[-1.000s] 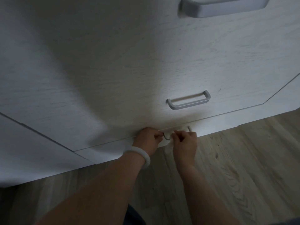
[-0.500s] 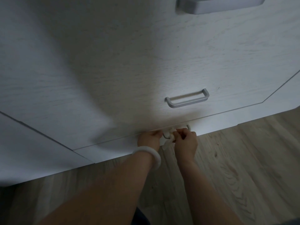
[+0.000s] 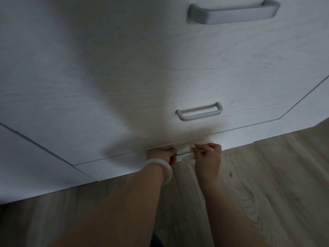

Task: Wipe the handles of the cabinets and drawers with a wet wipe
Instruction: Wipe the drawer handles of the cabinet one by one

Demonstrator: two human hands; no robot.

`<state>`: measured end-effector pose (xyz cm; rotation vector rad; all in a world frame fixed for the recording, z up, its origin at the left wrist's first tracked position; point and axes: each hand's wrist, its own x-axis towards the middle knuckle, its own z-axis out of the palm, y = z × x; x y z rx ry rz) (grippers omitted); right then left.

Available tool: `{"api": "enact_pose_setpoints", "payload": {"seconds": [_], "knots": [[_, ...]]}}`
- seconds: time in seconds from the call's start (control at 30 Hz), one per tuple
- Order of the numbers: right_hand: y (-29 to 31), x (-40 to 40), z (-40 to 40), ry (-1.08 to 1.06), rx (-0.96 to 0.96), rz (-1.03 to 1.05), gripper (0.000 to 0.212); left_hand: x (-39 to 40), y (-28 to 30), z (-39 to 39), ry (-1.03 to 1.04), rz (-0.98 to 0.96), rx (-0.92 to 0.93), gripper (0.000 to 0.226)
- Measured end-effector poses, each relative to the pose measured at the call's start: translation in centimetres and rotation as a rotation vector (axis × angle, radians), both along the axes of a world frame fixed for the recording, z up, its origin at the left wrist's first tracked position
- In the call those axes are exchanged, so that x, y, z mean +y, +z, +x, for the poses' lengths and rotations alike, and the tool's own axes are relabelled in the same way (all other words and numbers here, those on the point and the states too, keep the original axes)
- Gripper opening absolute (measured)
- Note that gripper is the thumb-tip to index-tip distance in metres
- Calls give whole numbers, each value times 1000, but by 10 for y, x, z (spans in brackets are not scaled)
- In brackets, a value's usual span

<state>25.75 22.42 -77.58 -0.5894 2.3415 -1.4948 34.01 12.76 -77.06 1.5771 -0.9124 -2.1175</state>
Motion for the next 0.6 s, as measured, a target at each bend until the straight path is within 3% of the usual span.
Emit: {"api": "enact_pose_setpoints", "payload": {"seconds": [0.23,0.4,0.6], "knots": [[4,-1,-17,-84,42,19,17,-1,0,5,-38,-24,24,23],[-3,-6,18,118,78,25,10,-3,1,6,-88,-43,44,28],[1,-2,-12,-56,90,47,17,-3,-8,8,-72,-85,85,25]]}}
